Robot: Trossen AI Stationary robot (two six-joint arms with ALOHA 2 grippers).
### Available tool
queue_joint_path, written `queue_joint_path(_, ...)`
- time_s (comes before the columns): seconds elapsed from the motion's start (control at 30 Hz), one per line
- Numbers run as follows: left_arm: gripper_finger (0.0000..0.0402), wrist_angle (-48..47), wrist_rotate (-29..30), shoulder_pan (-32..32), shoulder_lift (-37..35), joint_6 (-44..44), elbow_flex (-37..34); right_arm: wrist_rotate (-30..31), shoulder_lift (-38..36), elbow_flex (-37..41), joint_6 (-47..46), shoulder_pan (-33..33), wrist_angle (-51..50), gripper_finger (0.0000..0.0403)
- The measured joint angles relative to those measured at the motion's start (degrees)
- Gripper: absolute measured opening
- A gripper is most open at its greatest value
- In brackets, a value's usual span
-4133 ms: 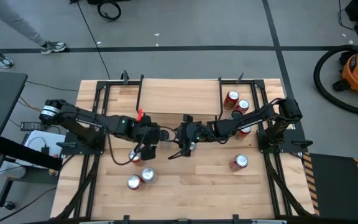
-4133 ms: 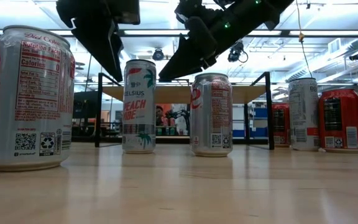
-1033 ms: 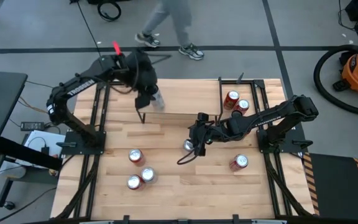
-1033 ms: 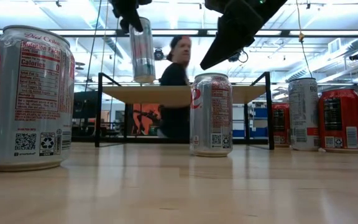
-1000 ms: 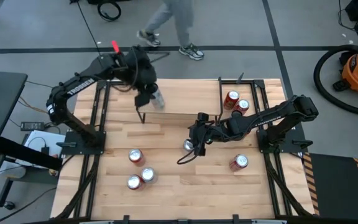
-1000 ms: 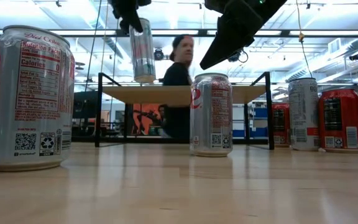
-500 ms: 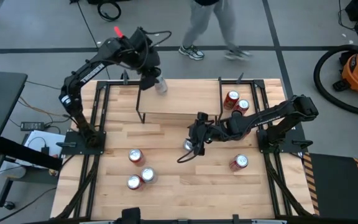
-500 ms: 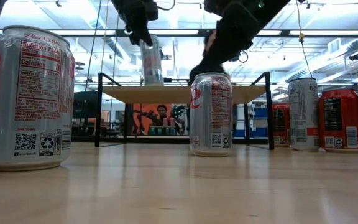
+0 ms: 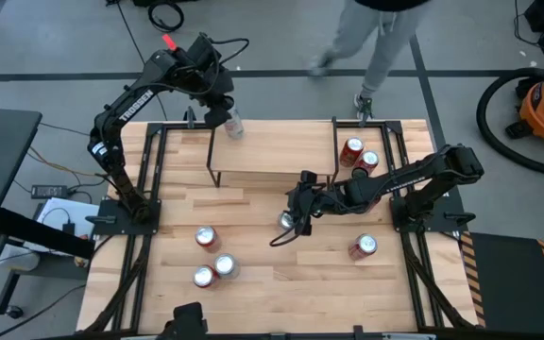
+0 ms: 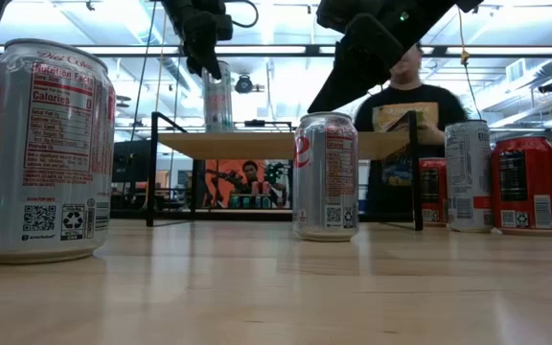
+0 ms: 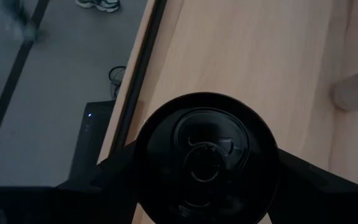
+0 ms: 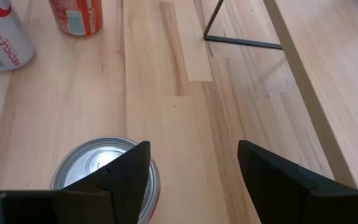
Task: Place canned beverage on shelf
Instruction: Put the left white soda can on the shelf
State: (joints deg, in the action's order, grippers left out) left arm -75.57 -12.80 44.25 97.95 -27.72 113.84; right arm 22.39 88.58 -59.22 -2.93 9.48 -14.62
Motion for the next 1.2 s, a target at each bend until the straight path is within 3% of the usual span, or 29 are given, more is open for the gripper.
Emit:
queue_joint_path(0.23, 0.0270, -0.04, 4.09, 0.00, 0.03, -0.57, -0.02, 0.00, 0.00, 0.00, 0.10, 0.07, 1.84, 0.0252)
queue_joint_path(0.73, 0.0271, 1.86, 4.54, 0.63, 1.31, -1.01, -1.60, 0.00, 0.00, 0.00, 0.56, 0.30, 2.67, 0.0252)
queue_joint_path(1.03, 0.0335, 2.35, 5.71, 0.52, 1.73, 0.28, -1.81, 0.00, 0.00, 0.00, 1.00, 0.30, 2.93, 0.0252)
queue_joint_path(1.2, 0.0348, 3.28, 6.27, 0.36, 0.99, -0.13, -1.73, -0.99, 0.00, 0.00, 0.79, 0.30, 3.01, 0.0252)
